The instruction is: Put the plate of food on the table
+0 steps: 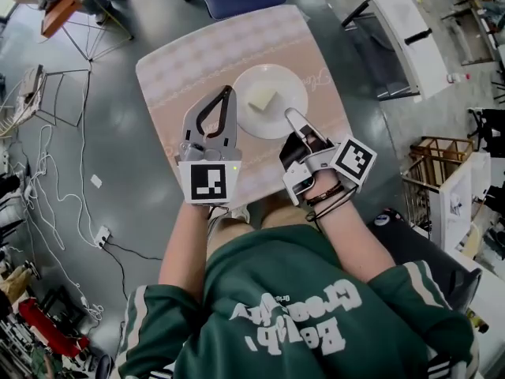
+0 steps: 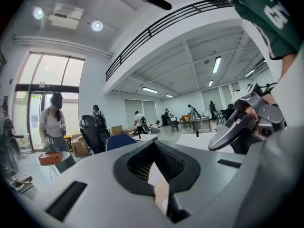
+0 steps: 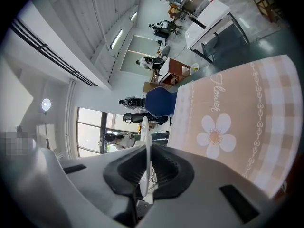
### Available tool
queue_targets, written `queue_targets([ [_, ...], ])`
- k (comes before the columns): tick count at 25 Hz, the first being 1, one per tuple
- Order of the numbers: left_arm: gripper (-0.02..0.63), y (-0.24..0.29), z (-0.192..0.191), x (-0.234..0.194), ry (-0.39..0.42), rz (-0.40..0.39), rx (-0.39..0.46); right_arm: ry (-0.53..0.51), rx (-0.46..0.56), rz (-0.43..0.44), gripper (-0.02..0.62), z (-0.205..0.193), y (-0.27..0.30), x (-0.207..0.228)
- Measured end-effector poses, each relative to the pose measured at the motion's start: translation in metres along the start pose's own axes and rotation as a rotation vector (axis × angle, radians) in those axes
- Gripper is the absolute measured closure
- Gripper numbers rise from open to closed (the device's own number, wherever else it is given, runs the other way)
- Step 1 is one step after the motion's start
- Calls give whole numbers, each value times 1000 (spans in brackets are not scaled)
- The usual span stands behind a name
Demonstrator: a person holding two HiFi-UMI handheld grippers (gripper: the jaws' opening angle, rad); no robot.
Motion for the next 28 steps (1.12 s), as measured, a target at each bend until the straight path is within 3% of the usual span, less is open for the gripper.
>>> queue_targets([
  [8,598,32,-19,-7,23,64,-49,30,-43,-47,563,27,36,24],
  [18,598,64,-59,-15,-20,115,-126,33,-97,-139,563,42,85,67],
  [28,598,79,-86,-14,-30,80,-167,69,-120,-188,563,40,116,102],
])
Point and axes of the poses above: the fingertips, and each gripper's own axes: y forward along the fingers, x to its right, z out of its top, the point moved 4 cm from there along -y, backward along the fingers, and after that the axes turned 6 degrees about y, right-handed, at the moved point
